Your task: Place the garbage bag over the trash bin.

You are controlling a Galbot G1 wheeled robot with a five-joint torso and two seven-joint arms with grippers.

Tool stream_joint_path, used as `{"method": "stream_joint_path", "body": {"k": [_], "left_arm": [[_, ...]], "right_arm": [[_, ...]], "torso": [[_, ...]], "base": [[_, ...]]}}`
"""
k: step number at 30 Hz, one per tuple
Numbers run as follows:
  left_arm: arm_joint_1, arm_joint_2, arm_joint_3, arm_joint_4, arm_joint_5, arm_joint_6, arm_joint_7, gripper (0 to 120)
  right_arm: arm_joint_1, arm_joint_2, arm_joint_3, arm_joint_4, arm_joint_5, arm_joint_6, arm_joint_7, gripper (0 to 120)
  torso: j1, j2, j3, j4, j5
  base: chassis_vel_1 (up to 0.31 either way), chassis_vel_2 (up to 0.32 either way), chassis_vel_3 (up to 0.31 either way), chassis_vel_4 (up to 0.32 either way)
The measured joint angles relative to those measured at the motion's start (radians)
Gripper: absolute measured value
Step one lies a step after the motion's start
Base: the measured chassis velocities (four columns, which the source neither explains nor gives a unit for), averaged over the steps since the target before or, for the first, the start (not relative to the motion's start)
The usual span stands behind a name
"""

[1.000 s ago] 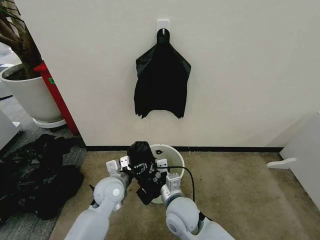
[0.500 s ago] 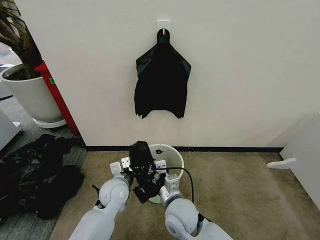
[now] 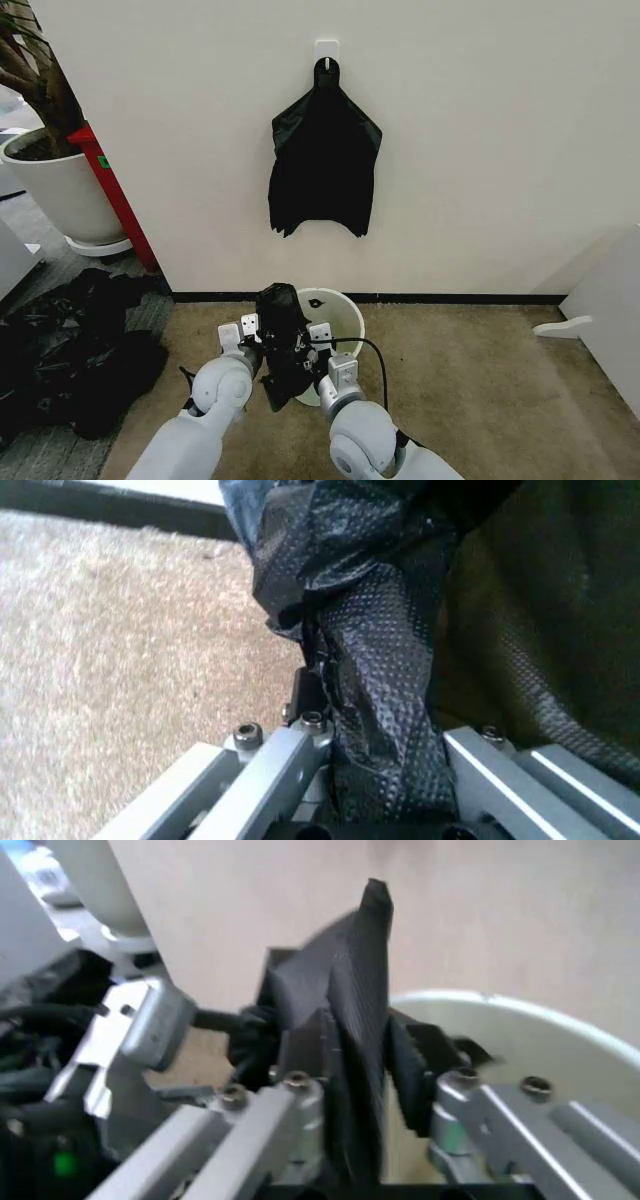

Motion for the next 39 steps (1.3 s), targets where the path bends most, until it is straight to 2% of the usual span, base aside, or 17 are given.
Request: {"method": "stream_joint_path", "body": {"k": [5, 9, 11, 14, 17, 18, 20, 22, 24, 26, 30, 31, 35, 36, 39], "left_arm": [[0.004, 0.042, -0.026, -0.009, 0.053, -0.057, 0.050, 4], [0.004, 0.080, -0.037, -0.012, 0.107, -0.120, 0.102, 4], [0.004, 0.089, -0.038, -0.012, 0.121, -0.133, 0.114, 4], [0.007, 0.125, -0.038, -0.010, 0.201, -0.204, 0.187, 4], [0.011, 0.152, -0.037, 0.002, 0.287, -0.280, 0.261, 4], [0.011, 0.152, -0.037, 0.002, 0.287, -0.280, 0.261, 4], [0.015, 0.172, -0.037, 0.015, 0.382, -0.349, 0.326, 4], [0.017, 0.181, -0.037, 0.025, 0.442, -0.383, 0.354, 4], [0.018, 0.184, -0.037, 0.029, 0.466, -0.399, 0.364, 4], [0.019, 0.191, -0.043, 0.049, 0.552, -0.457, 0.397, 4], [0.020, 0.196, -0.061, 0.087, 0.642, -0.560, 0.447, 4], [0.020, 0.196, -0.061, 0.087, 0.642, -0.560, 0.447, 4], [0.023, 0.193, -0.068, 0.094, 0.653, -0.592, 0.467, 4], [0.023, 0.193, -0.068, 0.094, 0.653, -0.592, 0.467, 4], [0.028, 0.192, -0.071, 0.088, 0.650, -0.600, 0.473, 4]], "right_arm": [[-0.001, -0.027, -0.009, 0.016, -0.013, 0.058, -0.054, 38], [-0.006, -0.042, -0.013, 0.032, -0.011, 0.102, -0.099, 55], [-0.006, -0.043, -0.013, 0.034, -0.010, 0.106, -0.107, 58], [-0.004, -0.048, -0.014, 0.039, -0.003, 0.112, -0.131, 73], [0.000, -0.049, -0.013, 0.041, 0.002, 0.120, -0.155, 83], [0.000, -0.049, -0.013, 0.041, 0.002, 0.120, -0.155, 83], [0.007, -0.050, -0.012, 0.043, 0.018, 0.120, -0.164, 94], [0.013, -0.050, -0.011, 0.044, 0.037, 0.119, -0.166, 98], [0.016, -0.050, -0.010, 0.045, 0.050, 0.117, -0.166, 99], [0.026, -0.048, -0.004, 0.049, 0.101, 0.114, -0.167, 98], [0.036, -0.044, 0.011, 0.060, 0.212, 0.106, -0.163, 84], [0.036, -0.044, 0.011, 0.060, 0.212, 0.106, -0.163, 84], [0.040, -0.034, 0.021, 0.064, 0.295, 0.075, -0.121, 65], [0.040, -0.034, 0.021, 0.064, 0.295, 0.075, -0.121, 65], [0.041, -0.026, 0.025, 0.058, 0.315, 0.075, -0.118, 53]], "torso": [[0.000, 0.000, 0.000, 0.0007, 0.0002], [0.000, 0.000, 0.000, 0.0003, 0.0001], [0.000, 0.000, 0.000, 0.0004, 0.0003], [0.000, 0.000, 0.000, 0.0005, 0.0003], [0.000, 0.000, 0.000, 0.0004, 0.0003], [0.000, 0.000, 0.000, 0.0004, 0.0003], [0.000, 0.000, 0.000, 0.0004, 0.0003], [0.000, 0.000, 0.000, 0.0004, 0.0004], [0.000, 0.000, 0.000, 0.0003, 0.0004], [0.000, 0.000, 0.000, 0.0004, 0.0003], [0.000, 0.000, 0.000, 0.0004, 0.0004], [0.000, 0.000, 0.000, 0.0004, 0.0004], [0.000, 0.000, 0.000, 0.0004, 0.0004], [0.000, 0.000, 0.000, 0.0004, 0.0004], [0.000, 0.000, 0.000, 0.0004, 0.0004]], "base": [[0.000, 0.000, 0.000, 0.000], [0.000, 0.000, 0.000, 0.000], [0.000, 0.000, 0.000, 0.000], [0.000, 0.000, 0.000, 0.000], [0.000, 0.000, 0.000, 0.000], [0.000, 0.000, 0.000, 0.000], [0.000, 0.000, 0.000, 0.000], [0.000, 0.000, 0.000, 0.000], [0.000, 0.000, 0.000, 0.000], [0.000, 0.000, 0.000, 0.000], [0.000, 0.000, 0.000, 0.000], [0.000, 0.000, 0.000, 0.000], [0.000, 0.000, 0.000, 0.000], [0.000, 0.000, 0.000, 0.000], [0.000, 0.000, 0.000, 0.000]]}}
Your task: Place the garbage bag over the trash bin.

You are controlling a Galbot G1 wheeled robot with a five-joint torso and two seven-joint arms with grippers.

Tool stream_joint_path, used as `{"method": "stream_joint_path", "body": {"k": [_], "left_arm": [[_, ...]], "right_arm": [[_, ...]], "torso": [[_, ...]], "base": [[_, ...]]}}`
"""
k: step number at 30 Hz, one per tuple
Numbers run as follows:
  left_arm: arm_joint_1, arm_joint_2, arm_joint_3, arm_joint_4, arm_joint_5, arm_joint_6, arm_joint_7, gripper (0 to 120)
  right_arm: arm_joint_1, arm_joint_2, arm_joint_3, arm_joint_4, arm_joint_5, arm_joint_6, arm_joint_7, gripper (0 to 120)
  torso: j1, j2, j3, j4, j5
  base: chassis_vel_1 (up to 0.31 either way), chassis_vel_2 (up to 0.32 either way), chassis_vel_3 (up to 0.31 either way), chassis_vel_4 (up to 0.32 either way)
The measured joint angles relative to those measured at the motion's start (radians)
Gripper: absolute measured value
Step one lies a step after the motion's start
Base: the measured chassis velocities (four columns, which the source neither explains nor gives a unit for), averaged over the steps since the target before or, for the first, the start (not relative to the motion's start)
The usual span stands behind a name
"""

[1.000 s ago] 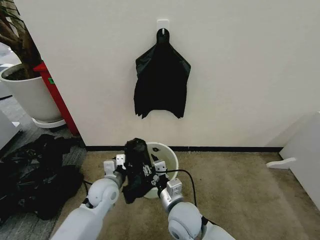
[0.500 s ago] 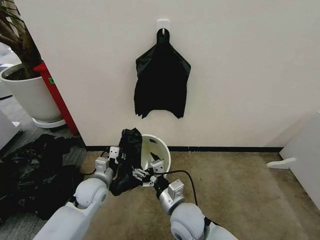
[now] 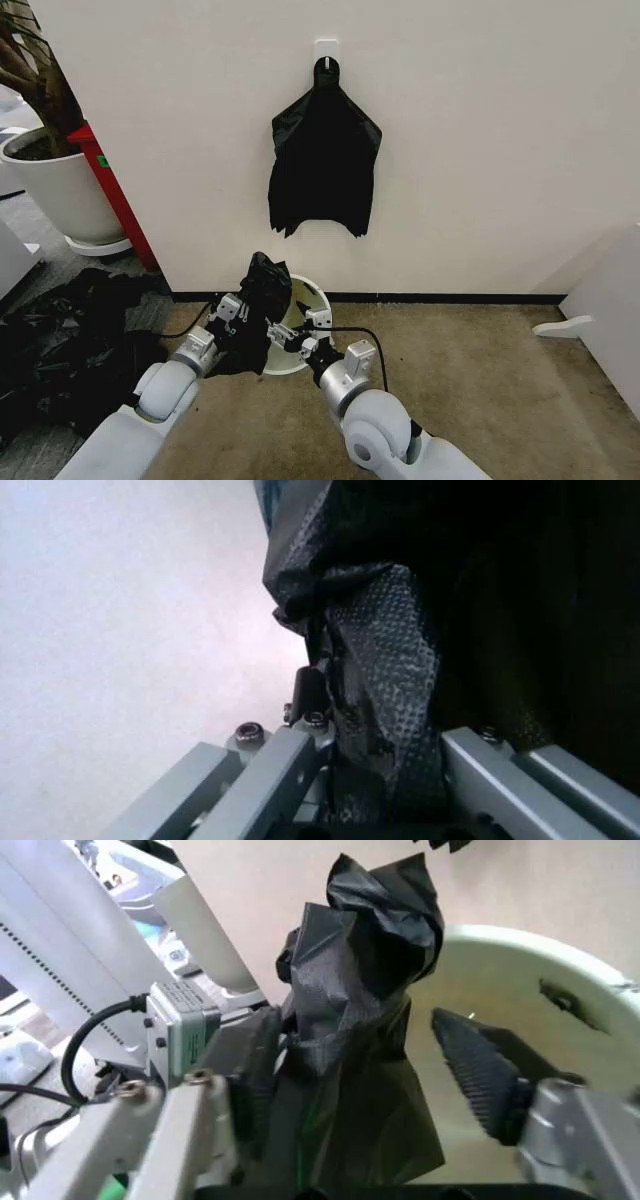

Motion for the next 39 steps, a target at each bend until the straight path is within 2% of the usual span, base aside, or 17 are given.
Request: {"method": "stream_joint_path", "body": {"k": [3, 4, 9, 11, 12, 15, 27, 39], "left_arm": [[0.006, 0.000, -0.003, -0.005, -0.004, -0.009, 0.006, 4], [0.006, 0.000, -0.003, -0.005, -0.004, -0.009, 0.006, 4], [0.021, 0.001, -0.014, -0.015, -0.008, -0.019, 0.014, 4], [0.022, 0.001, -0.015, -0.016, -0.009, -0.020, 0.015, 4], [0.025, 0.002, -0.018, -0.017, -0.009, -0.022, 0.015, 4], [0.033, 0.005, -0.026, -0.024, -0.013, -0.026, 0.019, 4], [0.044, 0.025, -0.050, -0.049, -0.033, -0.048, 0.057, 4], [0.037, 0.061, -0.075, -0.064, -0.101, -0.110, 0.189, 4]], "right_arm": [[0.000, 0.006, 0.005, -0.010, -0.007, 0.015, -0.024, 39], [0.000, 0.006, 0.005, -0.010, -0.007, 0.015, -0.024, 39], [-0.007, 0.013, 0.016, -0.037, -0.069, 0.042, -0.038, 19], [-0.008, 0.014, 0.018, -0.042, -0.076, 0.047, -0.038, 17], [-0.011, 0.016, 0.021, -0.049, -0.090, 0.059, -0.038, 10], [-0.019, 0.019, 0.038, -0.069, -0.136, 0.092, -0.049, 0], [-0.030, -0.003, 0.122, -0.119, -0.235, 0.118, -0.058, 0], [-0.046, -0.051, 0.231, -0.170, -0.242, 0.117, -0.066, 0]], "torso": [[0.000, 0.000, 0.000, 0.0000, 0.0000], [0.000, 0.000, 0.000, 0.0000, 0.0000], [0.000, 0.000, 0.000, 0.0000, 0.0000], [0.000, 0.000, 0.000, 0.0000, 0.0000], [0.000, 0.000, 0.000, 0.0000, 0.0000], [0.000, 0.000, 0.000, 0.0000, 0.0000], [0.000, 0.000, 0.000, 0.0001, 0.0001], [0.000, 0.000, 0.000, 0.0000, 0.0002]], "base": [[0.000, 0.000, 0.000, 0.000], [0.000, 0.000, 0.000, 0.000], [0.000, 0.000, 0.000, 0.000], [0.000, 0.000, 0.000, 0.000], [0.000, 0.000, 0.000, 0.000], [0.000, 0.000, 0.000, 0.000], [0.000, 0.000, 0.000, 0.000], [0.000, 0.000, 0.000, 0.000]]}}
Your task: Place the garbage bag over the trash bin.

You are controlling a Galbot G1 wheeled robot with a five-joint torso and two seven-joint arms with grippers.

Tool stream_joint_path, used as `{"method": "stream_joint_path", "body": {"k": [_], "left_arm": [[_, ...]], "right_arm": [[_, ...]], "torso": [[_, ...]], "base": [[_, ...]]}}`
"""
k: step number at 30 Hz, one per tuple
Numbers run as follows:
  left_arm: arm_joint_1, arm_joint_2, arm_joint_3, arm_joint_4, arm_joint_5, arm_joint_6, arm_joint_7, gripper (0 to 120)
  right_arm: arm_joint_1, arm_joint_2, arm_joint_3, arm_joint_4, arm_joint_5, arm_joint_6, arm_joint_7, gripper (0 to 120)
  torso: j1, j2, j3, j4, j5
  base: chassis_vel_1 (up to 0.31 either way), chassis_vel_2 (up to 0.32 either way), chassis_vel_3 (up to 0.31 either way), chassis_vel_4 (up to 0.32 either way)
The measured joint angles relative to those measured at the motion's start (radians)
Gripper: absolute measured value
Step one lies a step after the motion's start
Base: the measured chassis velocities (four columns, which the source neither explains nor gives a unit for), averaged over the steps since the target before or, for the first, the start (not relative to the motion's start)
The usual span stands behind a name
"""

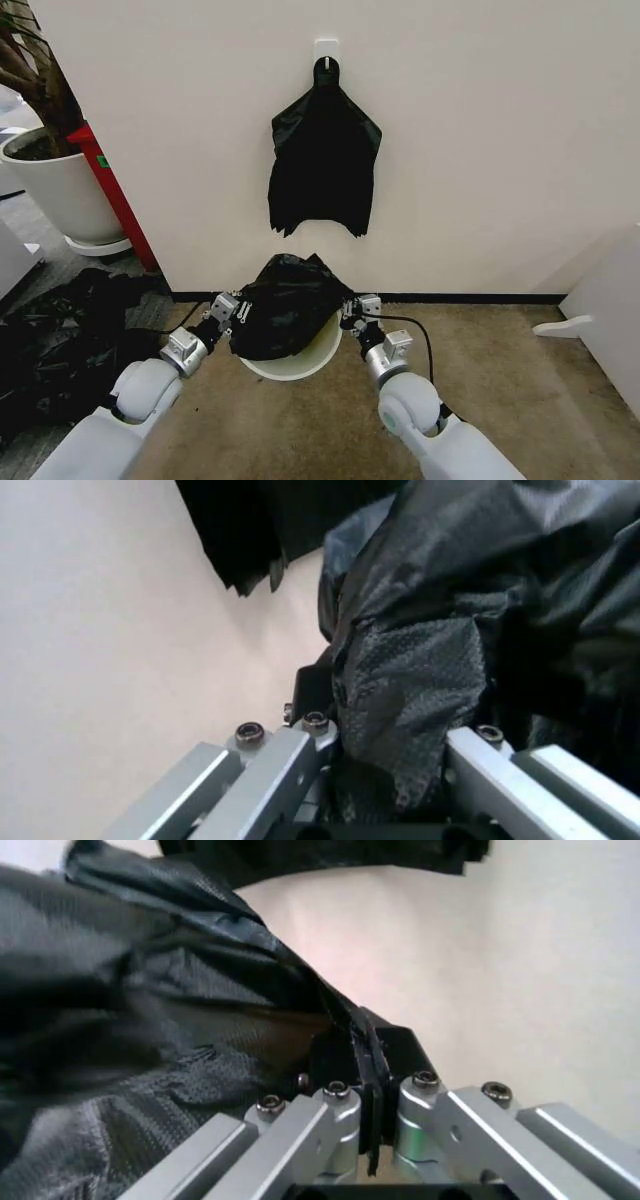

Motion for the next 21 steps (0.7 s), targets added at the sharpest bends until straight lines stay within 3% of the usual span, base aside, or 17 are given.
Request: {"method": "stream_joint_path", "body": {"k": [9, 21], "left_arm": [[-0.014, 0.009, -0.007, 0.001, -0.074, -0.007, 0.017, 4], [-0.038, 0.024, -0.018, 0.009, -0.193, -0.011, 0.089, 4]], "right_arm": [[-0.036, -0.028, 0.022, 0.008, 0.054, -0.026, -0.009, 0], [-0.059, -0.037, 0.057, 0.067, 0.202, -0.176, 0.027, 0]], "torso": [[0.000, 0.000, 0.000, 0.0000, 0.0000], [0.000, 0.000, 0.000, 0.0000, -0.0001]], "base": [[0.000, 0.000, 0.000, 0.000], [0.000, 0.000, 0.000, 0.000]]}}
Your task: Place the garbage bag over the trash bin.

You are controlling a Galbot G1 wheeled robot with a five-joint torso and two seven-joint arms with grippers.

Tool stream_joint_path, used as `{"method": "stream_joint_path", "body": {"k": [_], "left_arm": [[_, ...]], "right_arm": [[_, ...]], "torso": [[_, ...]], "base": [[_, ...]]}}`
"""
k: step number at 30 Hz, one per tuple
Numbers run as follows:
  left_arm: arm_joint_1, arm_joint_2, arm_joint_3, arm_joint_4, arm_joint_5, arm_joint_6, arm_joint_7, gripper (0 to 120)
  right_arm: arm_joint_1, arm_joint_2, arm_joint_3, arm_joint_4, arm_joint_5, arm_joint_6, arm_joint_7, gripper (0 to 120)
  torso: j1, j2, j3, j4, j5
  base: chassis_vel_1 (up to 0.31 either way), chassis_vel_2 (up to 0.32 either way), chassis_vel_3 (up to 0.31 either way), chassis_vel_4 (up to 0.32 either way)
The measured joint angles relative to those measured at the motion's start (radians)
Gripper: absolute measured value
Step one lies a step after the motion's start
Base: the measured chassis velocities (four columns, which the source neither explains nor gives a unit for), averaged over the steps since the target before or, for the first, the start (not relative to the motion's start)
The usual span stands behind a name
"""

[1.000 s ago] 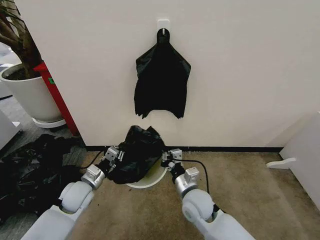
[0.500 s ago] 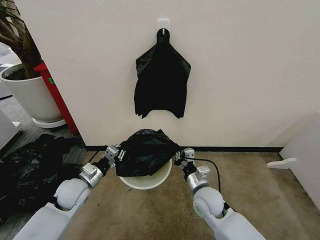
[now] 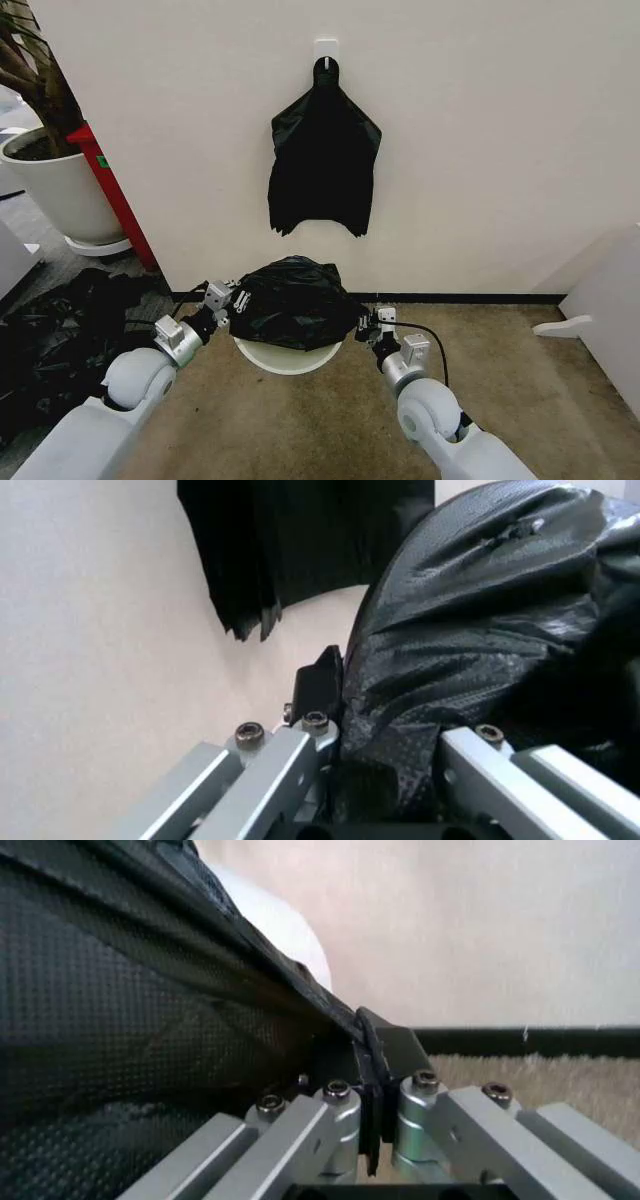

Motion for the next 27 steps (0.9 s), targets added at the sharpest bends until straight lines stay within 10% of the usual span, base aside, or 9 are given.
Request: {"method": "stream_joint_path", "body": {"k": [13, 27], "left_arm": [[-0.014, 0.000, -0.011, 0.028, -0.059, 0.021, -0.022, 4], [0.005, -0.014, -0.020, 0.003, -0.050, 0.055, -0.113, 4]], "right_arm": [[-0.068, -0.026, -0.014, 0.014, -0.125, 0.048, -0.111, 21], [-0.192, -0.083, 0.155, -0.083, -0.440, 0.521, -0.604, 72]], "torso": [[0.000, 0.000, 0.000, 0.0001, -0.0001], [0.000, 0.000, 0.000, -0.0002, 0.0001]], "base": [[0.000, 0.000, 0.000, 0.000], [0.000, 0.000, 0.000, 0.000]]}}
